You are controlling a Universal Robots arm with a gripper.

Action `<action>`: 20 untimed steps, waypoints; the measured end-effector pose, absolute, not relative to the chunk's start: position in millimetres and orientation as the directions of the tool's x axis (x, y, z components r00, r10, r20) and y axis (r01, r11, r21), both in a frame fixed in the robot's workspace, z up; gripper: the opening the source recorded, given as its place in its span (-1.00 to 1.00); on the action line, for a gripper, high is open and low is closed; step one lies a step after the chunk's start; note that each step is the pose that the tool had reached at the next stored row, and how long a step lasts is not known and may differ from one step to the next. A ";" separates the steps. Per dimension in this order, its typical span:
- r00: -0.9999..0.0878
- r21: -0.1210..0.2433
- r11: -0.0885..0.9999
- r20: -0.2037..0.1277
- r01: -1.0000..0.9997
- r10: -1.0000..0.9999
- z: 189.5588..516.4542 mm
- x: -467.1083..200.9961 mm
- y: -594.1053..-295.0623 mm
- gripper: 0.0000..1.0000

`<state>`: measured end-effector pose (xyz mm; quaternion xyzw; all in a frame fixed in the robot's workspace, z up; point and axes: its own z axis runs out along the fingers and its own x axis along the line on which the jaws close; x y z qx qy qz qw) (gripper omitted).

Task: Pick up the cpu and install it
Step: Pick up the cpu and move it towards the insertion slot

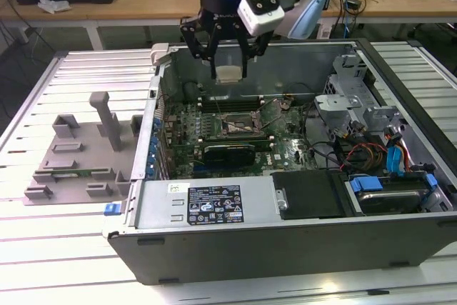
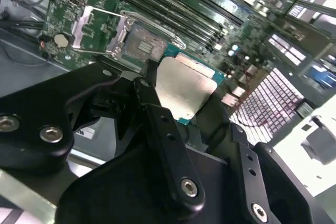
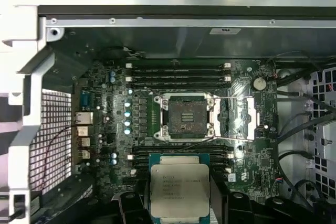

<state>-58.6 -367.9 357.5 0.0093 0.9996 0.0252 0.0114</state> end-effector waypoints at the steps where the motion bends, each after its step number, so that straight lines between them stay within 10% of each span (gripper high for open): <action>1: -1.000 0.051 0.999 -0.022 0.018 0.019 355.7 -56.3 -367.9 0.09; 20: -1.000 0.051 0.999 -0.021 0.017 0.018 311.1 -40.1 -350.3 0.09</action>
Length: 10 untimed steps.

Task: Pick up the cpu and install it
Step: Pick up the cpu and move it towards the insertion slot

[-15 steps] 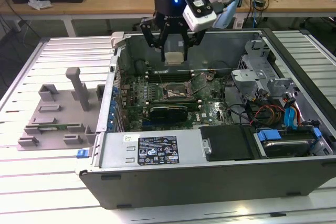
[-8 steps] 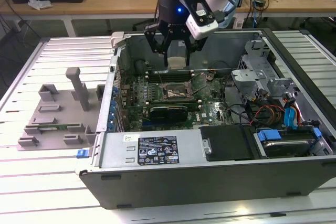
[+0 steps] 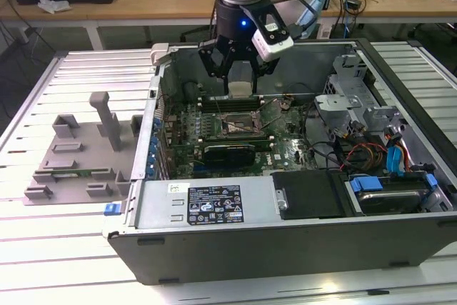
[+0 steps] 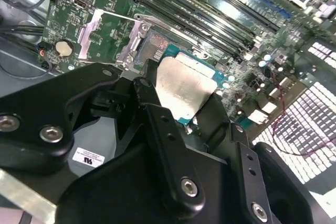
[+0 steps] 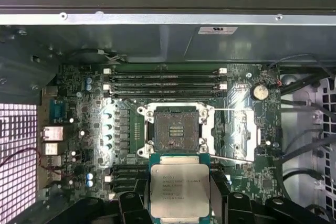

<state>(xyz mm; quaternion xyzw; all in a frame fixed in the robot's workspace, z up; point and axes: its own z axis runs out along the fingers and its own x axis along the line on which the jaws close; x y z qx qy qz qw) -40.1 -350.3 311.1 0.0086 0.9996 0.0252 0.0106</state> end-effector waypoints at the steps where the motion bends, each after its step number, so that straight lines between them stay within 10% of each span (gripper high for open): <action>1: -1.000 0.051 0.999 -0.021 0.017 0.018 309.2 -39.8 -349.6 0.09; 10: -1.000 0.050 0.999 -0.016 0.017 0.017 288.9 -37.3 -342.8 0.09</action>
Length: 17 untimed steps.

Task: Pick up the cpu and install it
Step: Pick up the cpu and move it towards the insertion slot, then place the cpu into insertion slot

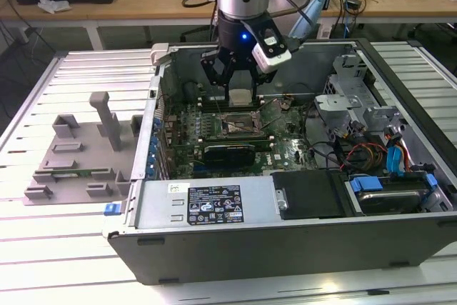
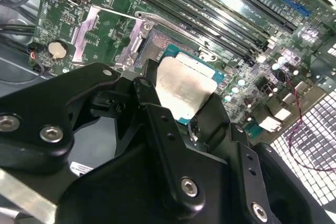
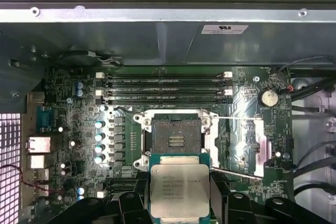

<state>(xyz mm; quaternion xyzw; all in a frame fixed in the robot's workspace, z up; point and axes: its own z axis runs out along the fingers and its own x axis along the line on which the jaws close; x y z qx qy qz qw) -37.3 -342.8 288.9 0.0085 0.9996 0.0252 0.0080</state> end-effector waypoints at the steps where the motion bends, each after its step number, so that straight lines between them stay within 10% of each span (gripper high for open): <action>1: -1.000 0.050 0.999 -0.016 0.017 0.018 288.4 -37.3 -342.1 0.09; 17: -1.000 0.050 0.999 -0.016 0.017 0.017 285.7 -37.1 -340.8 0.09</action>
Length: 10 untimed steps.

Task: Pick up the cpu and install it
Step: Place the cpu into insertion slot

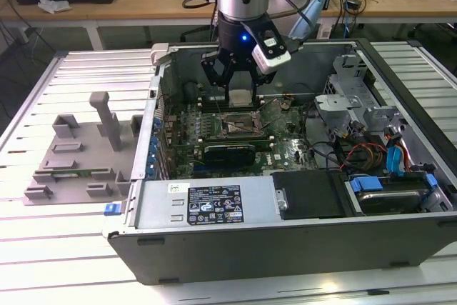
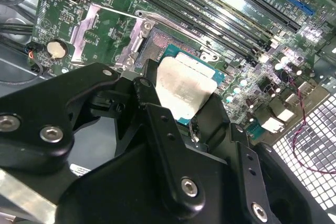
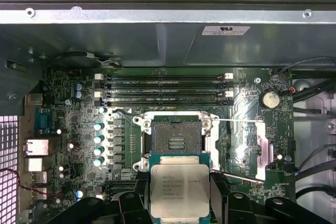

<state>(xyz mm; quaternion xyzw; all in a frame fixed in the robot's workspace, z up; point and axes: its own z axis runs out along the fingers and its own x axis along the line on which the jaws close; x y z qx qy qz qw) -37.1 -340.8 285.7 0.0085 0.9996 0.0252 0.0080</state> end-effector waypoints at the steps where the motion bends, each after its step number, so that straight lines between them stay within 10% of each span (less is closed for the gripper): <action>1: -1.000 0.050 0.999 -0.016 0.017 0.017 285.7 -37.1 -340.8 0.09; 10: -0.977 0.051 0.976 -0.016 0.210 0.211 285.5 -37.0 -340.8 0.09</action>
